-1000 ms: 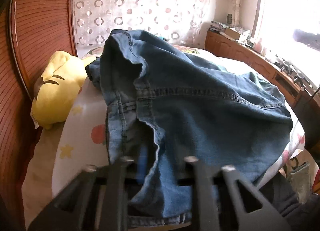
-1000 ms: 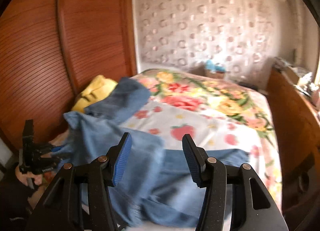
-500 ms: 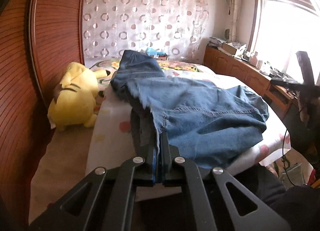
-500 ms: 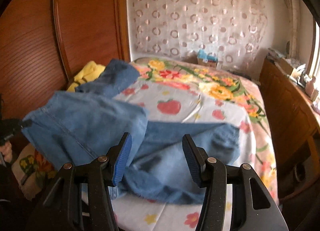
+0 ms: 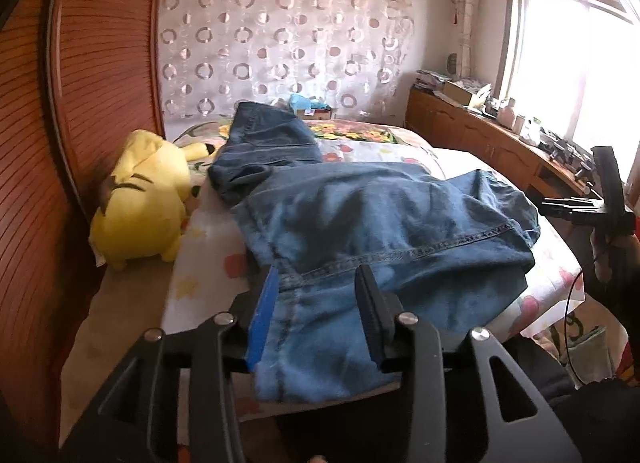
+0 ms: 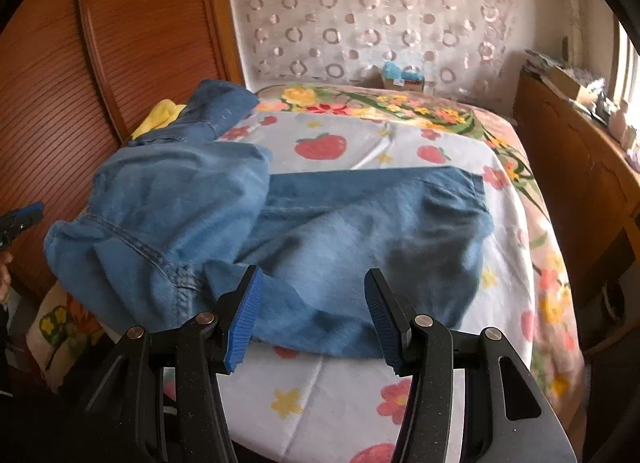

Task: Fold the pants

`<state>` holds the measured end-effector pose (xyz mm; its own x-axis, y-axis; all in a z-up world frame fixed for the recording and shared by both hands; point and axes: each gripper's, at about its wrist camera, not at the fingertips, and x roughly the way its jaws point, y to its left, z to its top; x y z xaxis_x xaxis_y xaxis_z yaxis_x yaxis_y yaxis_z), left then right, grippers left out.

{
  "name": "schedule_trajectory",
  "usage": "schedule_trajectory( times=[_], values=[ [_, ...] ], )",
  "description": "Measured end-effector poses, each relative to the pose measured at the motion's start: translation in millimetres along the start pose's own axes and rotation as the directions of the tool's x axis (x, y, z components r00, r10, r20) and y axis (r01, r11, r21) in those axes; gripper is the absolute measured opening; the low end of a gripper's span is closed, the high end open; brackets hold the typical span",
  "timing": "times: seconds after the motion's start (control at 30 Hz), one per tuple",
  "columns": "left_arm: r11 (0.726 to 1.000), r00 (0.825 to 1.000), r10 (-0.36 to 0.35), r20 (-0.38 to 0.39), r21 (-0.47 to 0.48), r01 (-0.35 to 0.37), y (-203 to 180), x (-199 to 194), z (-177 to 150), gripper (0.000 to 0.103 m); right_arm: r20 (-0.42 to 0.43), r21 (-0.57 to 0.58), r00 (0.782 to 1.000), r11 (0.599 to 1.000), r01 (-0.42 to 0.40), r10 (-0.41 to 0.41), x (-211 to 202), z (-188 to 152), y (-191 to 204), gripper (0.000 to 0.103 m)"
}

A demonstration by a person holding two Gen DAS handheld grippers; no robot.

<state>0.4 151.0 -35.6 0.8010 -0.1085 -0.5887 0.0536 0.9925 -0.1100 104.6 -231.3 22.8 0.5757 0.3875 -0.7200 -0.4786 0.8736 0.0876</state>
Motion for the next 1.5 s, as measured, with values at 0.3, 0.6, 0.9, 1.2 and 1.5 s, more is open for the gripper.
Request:
schedule_trajectory(
  times=[0.3,0.6,0.9,1.2,1.5],
  values=[
    [0.998,0.998,-0.056,-0.013,0.017,0.056,-42.0,38.7,11.4,0.042,-0.011,0.059,0.998,0.996,0.062,-0.062,3.0,-24.5,-30.8,0.053],
    [0.993,0.994,-0.100,-0.045,0.065,0.103,-79.9,66.2,15.5,0.042,-0.026,0.144,0.989,0.979,0.145,-0.143,9.4,-35.9,-75.2,0.053],
    [0.990,0.990,-0.110,-0.090,0.073,0.117,-100.0,84.4,7.1,0.042,-0.053,0.261,0.995,0.960,0.099,-0.088,24.3,-38.7,-100.3,0.046],
    [0.992,0.989,-0.105,-0.101,0.064,0.112,-100.9,87.2,4.1,0.042,-0.044,0.271,0.997,0.960,0.075,-0.066,27.2,-39.1,-98.2,0.007],
    [0.995,0.990,-0.081,-0.111,0.045,0.087,-89.1,91.4,0.5,0.042,0.124,0.327,0.978,0.937,0.121,-0.170,-45.2,-35.5,-118.9,0.002]
  ],
)
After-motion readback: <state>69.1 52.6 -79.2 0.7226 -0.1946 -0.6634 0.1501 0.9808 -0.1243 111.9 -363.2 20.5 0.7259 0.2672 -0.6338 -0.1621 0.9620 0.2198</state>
